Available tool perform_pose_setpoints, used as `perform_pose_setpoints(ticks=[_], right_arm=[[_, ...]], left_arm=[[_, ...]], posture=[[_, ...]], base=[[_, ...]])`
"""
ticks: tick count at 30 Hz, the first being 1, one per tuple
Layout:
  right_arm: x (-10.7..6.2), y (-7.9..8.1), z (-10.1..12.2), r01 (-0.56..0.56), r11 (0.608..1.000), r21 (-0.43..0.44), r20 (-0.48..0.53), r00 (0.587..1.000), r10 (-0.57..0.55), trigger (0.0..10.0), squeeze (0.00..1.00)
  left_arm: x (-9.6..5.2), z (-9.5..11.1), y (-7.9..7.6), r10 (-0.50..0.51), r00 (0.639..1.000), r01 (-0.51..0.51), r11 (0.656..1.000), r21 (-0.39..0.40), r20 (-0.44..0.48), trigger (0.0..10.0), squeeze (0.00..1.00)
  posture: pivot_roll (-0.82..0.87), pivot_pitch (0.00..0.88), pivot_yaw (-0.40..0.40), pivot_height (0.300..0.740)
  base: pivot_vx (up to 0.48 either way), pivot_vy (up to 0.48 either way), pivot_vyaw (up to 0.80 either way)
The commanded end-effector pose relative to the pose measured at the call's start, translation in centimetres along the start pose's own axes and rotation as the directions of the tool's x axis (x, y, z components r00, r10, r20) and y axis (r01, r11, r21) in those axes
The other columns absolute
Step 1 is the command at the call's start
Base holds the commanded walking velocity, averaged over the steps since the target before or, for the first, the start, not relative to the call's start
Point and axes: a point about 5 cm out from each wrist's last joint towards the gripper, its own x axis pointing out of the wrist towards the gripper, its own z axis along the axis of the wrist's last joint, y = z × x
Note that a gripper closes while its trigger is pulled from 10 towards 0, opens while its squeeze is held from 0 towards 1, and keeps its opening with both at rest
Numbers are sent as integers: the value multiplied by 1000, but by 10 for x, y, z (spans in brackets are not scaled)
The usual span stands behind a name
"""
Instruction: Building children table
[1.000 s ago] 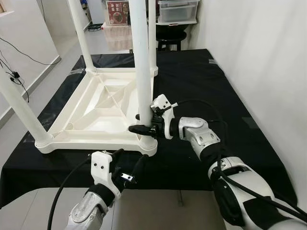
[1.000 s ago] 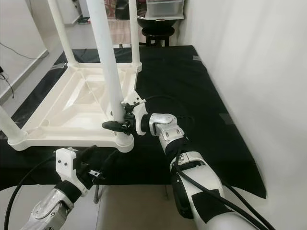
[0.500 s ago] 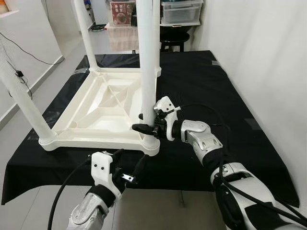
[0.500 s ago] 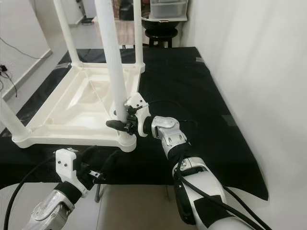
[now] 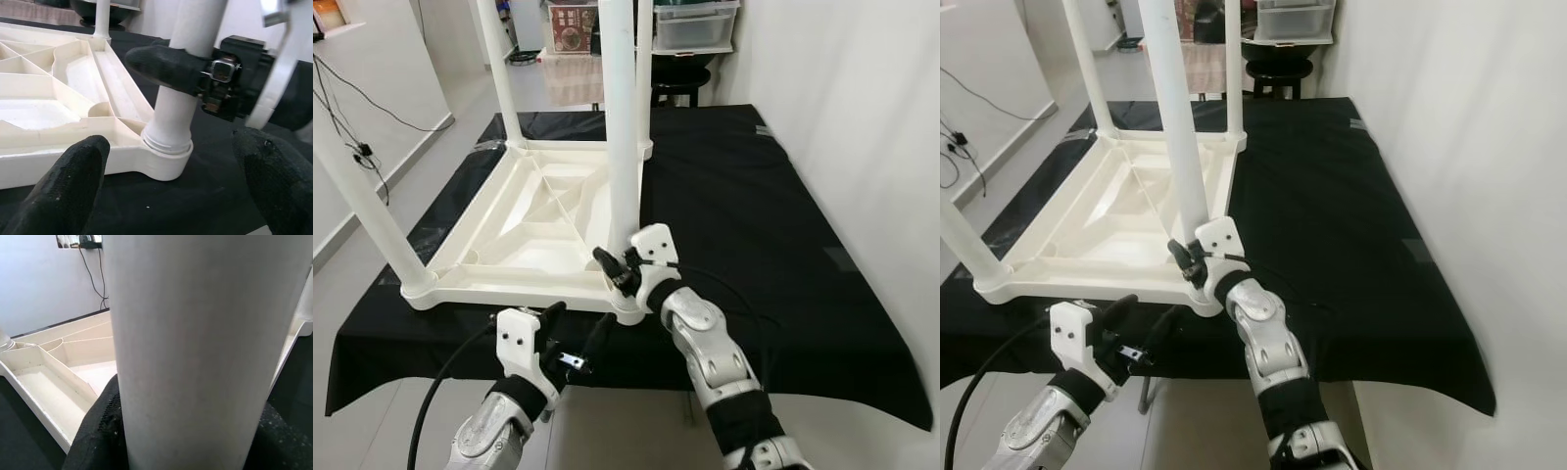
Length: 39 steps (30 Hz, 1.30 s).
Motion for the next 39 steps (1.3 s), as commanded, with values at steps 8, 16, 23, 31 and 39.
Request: perform_pose_setpoints(ticks=[8,16,23,31,39], right_arm=[[13,-4,35,-355,931,84,116,932,344,10000,1000],[21,-14,46,-657,752,-39,42,751,659,10000,0],[26,-16,36,-673,740,1,-54,738,672,0,0],[24,-28,27,-629,778,17,-75,775,628,0,0],[-3,-47,-32,154,981,119,-231,965,-124,0,0]], left_arm=[[-3,-5,1,11,1000,-11,1000,-1,-20,10000,0],[-7,-6,-2,17,1000,-17,1000,19,-19,10000,0],[-18,-7,-10,21,1000,-21,1000,19,-21,10000,0],[-21,-7,-19,-27,999,28,999,20,-28,10000,0],[-22,-5,-22,-33,999,35,997,72,-32,10000,0]], posture=[[15,51,3,740],[31,37,-5,740],[39,39,-12,740],[27,46,-7,740],[12,69,-27,740]], base=[[0,0,0],[0,0,0],[0,0,0],[0,0,0],[0,0,0]])
